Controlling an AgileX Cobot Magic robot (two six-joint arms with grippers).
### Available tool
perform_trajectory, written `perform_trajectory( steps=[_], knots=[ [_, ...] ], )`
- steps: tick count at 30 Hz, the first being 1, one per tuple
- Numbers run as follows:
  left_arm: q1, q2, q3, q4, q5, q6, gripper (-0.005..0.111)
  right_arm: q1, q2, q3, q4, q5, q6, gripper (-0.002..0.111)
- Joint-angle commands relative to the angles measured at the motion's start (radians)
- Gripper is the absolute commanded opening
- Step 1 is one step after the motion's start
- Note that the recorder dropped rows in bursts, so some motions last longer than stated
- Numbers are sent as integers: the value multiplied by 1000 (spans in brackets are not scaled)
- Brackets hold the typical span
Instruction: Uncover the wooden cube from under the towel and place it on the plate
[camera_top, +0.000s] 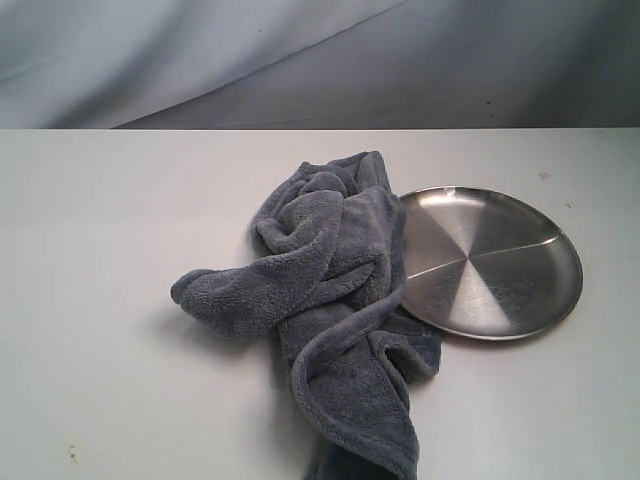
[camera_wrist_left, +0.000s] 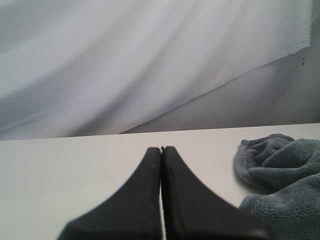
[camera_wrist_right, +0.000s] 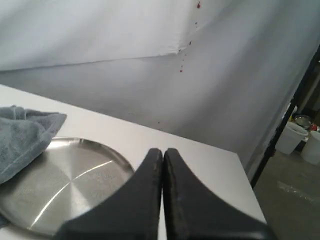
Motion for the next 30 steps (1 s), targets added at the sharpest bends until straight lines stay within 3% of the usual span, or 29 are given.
perform_trajectory(
  steps=[1,11,20,25,30],
  knots=[
    [2,-4,4,-2,-11,-2,0,-2,-3,-5,-10,63,-10,0],
    [2,-4,4,-2,-11,-2,0,0,134,-26,-16,87,-12,0],
    [2,-4,4,-2,-11,-2,0,11,465,-233,-79,90,183,0],
    [2,-4,4,-2,-11,-2,0,134,661,-339,-114,90,197,0],
    [2,-4,4,-2,-11,-2,0,302,831,-435,-200,64,359,0]
  ],
)
